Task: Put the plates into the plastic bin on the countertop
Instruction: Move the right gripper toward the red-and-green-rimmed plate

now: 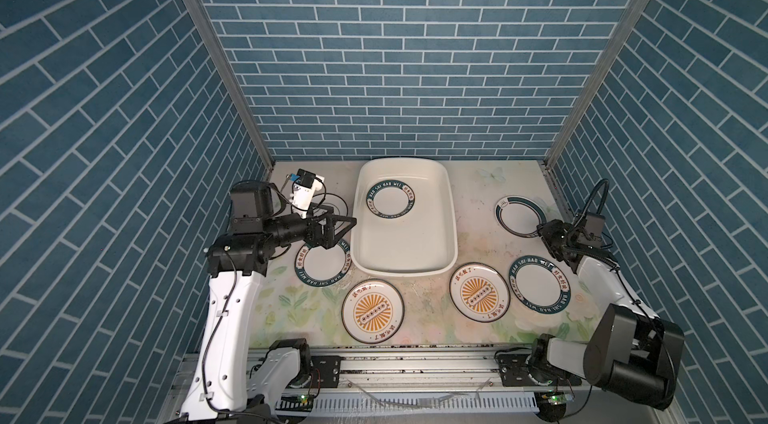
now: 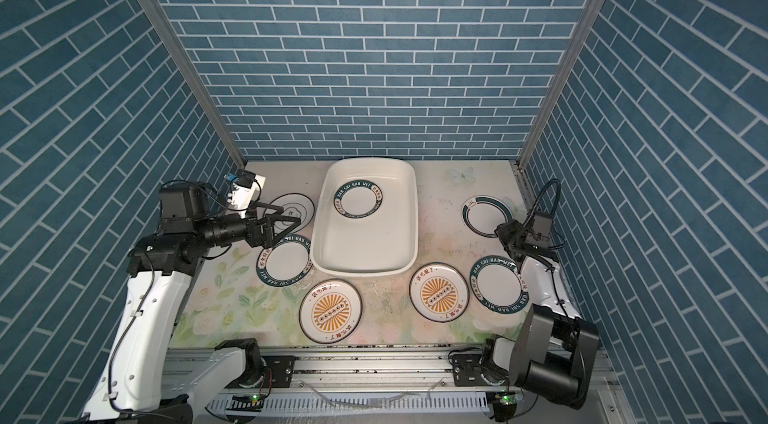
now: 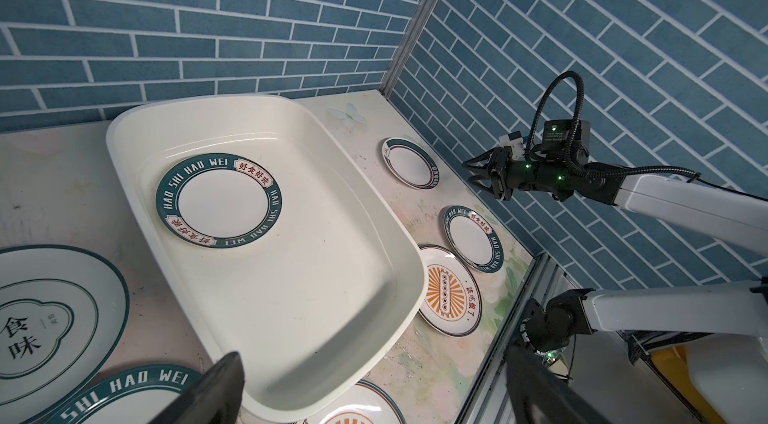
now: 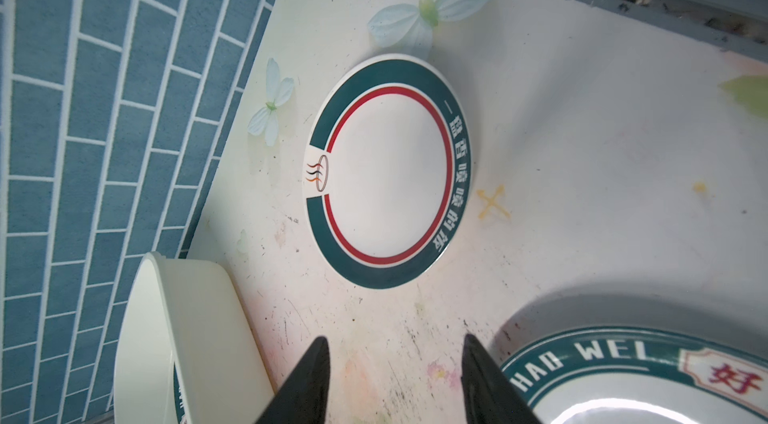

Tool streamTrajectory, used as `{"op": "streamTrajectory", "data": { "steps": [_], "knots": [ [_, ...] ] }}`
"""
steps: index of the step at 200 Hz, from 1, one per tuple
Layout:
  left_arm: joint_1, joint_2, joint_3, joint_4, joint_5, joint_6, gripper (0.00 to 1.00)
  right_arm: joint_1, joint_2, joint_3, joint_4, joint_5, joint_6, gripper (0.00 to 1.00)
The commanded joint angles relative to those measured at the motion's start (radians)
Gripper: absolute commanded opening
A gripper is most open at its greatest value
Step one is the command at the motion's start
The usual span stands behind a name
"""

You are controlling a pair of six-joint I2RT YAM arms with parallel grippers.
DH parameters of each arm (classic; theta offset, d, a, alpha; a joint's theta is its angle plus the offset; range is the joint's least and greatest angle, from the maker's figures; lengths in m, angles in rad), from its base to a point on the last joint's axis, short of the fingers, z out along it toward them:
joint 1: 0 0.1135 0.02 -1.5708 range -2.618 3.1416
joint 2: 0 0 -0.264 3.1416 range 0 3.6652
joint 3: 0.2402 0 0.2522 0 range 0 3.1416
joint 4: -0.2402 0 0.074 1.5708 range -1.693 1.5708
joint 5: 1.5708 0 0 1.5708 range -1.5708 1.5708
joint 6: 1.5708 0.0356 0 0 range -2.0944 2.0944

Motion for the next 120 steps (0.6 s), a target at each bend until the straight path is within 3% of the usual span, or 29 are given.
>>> {"op": "streamTrajectory", "data": {
  "steps": [1, 45, 120],
  "knots": [
    [0.003, -0.002, -0.009, 0.011, 0.032, 0.002, 1.0, -0.034, 0.051, -0.021, 0.053, -0.082, 0.031, 0.52],
    [0.003, 0.004, -0.004, 0.013, 0.036, 0.0, 1.0, -0.099, 0.149, -0.036, 0.139, -0.199, 0.05, 0.51],
    [0.003, 0.007, -0.004, 0.009, 0.035, 0.002, 1.0, -0.145, 0.253, 0.022, 0.131, -0.261, -0.012, 0.5]
  ]
}}
